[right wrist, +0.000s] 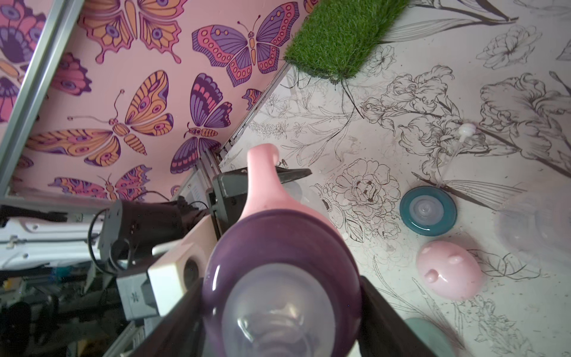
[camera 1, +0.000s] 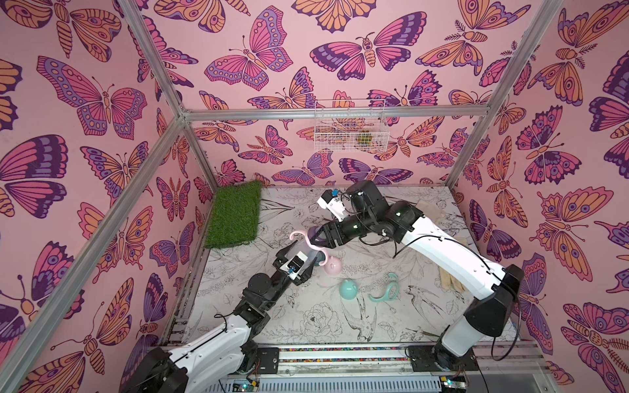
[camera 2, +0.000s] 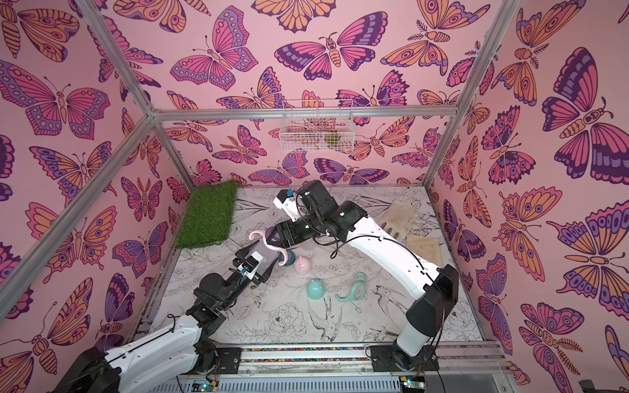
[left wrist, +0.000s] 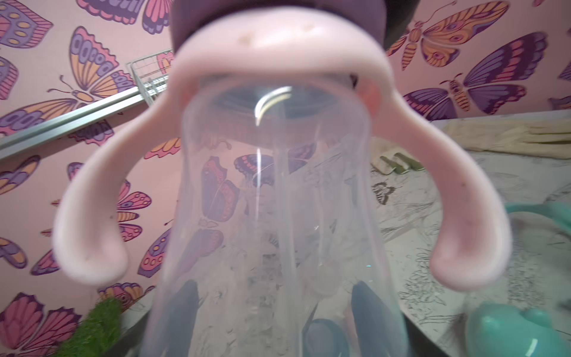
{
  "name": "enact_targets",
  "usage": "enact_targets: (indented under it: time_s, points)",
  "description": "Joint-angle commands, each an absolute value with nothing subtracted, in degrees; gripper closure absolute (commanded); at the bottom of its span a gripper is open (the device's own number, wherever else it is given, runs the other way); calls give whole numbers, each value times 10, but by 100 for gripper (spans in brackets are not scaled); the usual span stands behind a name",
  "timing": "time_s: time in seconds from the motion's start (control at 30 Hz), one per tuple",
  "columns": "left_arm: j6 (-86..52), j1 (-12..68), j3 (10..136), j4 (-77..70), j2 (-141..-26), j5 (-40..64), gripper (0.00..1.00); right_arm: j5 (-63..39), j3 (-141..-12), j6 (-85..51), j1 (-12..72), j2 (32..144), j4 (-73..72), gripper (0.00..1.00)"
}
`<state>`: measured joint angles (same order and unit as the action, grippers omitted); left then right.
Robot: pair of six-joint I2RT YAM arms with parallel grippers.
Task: Assemble the baby bottles
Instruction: Close the nipple on the baby bottle.
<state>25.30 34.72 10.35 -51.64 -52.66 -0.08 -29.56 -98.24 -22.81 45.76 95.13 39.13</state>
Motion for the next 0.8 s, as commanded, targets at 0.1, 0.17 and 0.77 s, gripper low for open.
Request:
enact_targets:
  time_s: [0.1,0.17,0.77]
  points:
    - [409,422,122,-700,-603,-129,100,-238,-941,-396,479,959,264,68]
    - [443,440,128,-742,-635,-163,100,-206,-931,-427,483,957,245,69]
    - [321,458,180,-635,-614,-132,100,-136,-911,-237,473,824,291,8]
